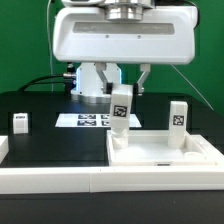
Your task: Assemble square table
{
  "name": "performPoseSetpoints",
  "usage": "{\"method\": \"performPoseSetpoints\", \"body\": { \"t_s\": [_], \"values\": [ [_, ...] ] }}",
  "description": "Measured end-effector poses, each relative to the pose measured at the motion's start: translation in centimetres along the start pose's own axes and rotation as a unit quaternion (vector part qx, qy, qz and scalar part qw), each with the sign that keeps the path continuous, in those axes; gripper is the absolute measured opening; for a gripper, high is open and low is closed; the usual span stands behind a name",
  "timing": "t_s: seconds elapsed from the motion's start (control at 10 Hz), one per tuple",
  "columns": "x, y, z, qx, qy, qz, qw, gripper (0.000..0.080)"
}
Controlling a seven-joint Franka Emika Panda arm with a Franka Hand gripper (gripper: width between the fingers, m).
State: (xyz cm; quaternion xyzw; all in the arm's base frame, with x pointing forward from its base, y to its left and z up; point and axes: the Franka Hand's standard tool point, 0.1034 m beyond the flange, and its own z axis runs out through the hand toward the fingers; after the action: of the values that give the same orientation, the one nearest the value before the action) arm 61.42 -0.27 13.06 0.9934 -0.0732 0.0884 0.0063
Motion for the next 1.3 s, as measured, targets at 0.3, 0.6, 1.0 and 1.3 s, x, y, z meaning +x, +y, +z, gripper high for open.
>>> {"method": "performPoseSetpoints", "body": {
  "t_s": [0.3,0.6,1.0,1.3],
  "values": [
    [0.4,-3.2,-0.2,0.018,0.074,0.004,0.997,0.0291],
    [0.3,-4.4,-0.2,0.022,0.072,0.007,0.997,0.0291],
    [-0.1,-6.8,-0.3,0.032,0.065,0.001,0.997,0.0291],
    [0.2,-7.7,-0.2,0.034,0.066,-0.017,0.997,0.0291]
  ]
}}
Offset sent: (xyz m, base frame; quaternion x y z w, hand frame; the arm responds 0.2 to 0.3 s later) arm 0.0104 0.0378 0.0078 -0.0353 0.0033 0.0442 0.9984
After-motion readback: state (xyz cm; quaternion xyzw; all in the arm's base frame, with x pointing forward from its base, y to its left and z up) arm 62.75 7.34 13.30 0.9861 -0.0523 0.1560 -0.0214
